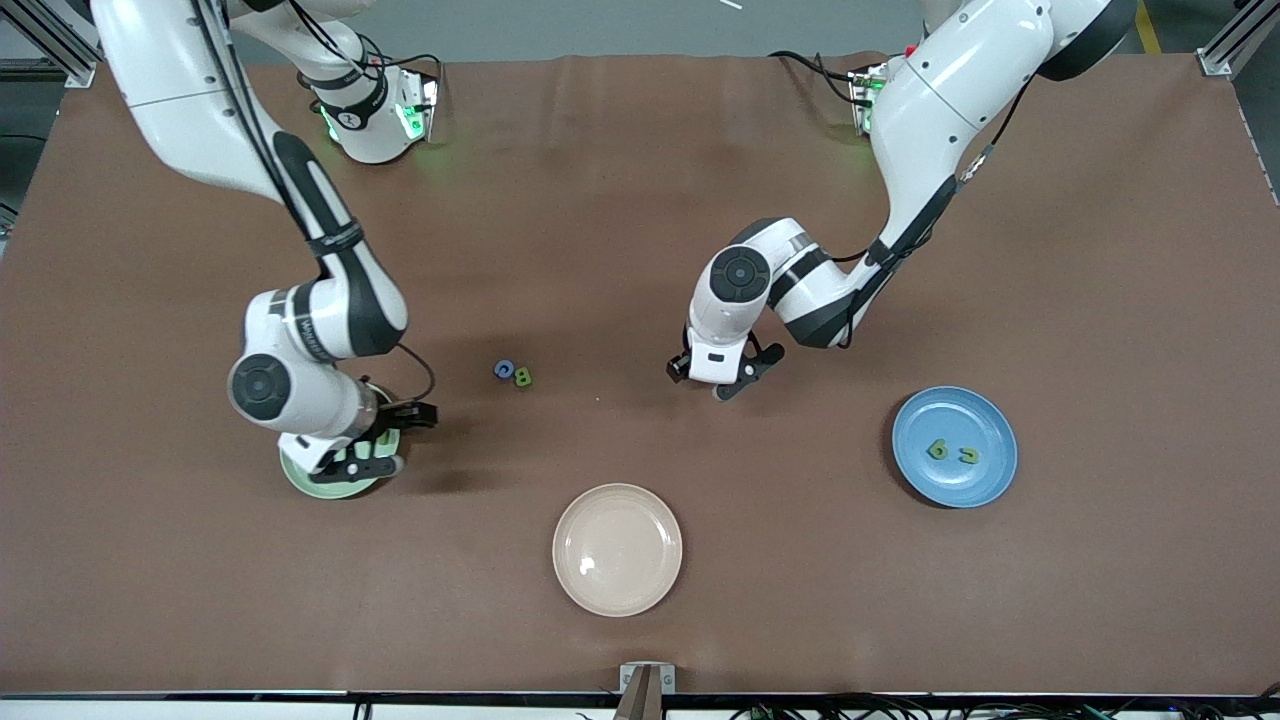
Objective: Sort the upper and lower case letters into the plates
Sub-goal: 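Grasp the blue m with the left gripper while the right gripper reaches the B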
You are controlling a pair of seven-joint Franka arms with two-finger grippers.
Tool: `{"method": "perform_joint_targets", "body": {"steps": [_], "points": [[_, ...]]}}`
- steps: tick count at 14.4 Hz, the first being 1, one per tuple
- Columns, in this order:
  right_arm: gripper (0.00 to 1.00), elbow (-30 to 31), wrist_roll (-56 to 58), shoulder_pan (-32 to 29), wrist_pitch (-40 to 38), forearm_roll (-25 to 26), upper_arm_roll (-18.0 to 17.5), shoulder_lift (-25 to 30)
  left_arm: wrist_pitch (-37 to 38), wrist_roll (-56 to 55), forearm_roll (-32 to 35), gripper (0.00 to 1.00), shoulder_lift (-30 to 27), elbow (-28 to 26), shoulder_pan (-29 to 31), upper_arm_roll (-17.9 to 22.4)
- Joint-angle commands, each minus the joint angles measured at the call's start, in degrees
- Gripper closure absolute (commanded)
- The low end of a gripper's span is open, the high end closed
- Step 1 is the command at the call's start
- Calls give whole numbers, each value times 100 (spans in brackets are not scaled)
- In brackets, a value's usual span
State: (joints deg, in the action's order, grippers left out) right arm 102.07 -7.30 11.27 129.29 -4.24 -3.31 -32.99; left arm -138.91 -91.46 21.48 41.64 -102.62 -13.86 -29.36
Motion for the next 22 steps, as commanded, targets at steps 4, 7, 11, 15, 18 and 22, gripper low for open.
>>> {"method": "perform_joint_targets", "body": {"steps": [4, 7, 11, 15, 18, 22], "points": [[0, 462, -1315, 805, 824, -68, -29, 65, -75, -224, 163, 37, 64, 40, -100, 70], [0, 489, -1616, 1087, 1062, -68, -29, -14, -75, -224, 242, 39, 108, 49, -100, 70], [0, 717, -1616, 1369, 1492, -51, -21, -102, -75, -224, 304, 43, 169, 110, -108, 70], [4, 1104, -1590, 1535, 2100, 2, -21, -111, -75, -224, 304, 44, 222, 128, -196, 79], [7, 1131, -1572, 1632, 2030, 20, -21, -102, -75, -224, 312, 46, 301, 224, -231, 70], [8, 1245, -1572, 1747, 2012, 20, -3, -67, -75, -215, 312, 68, 284, 225, -258, 79]]}}
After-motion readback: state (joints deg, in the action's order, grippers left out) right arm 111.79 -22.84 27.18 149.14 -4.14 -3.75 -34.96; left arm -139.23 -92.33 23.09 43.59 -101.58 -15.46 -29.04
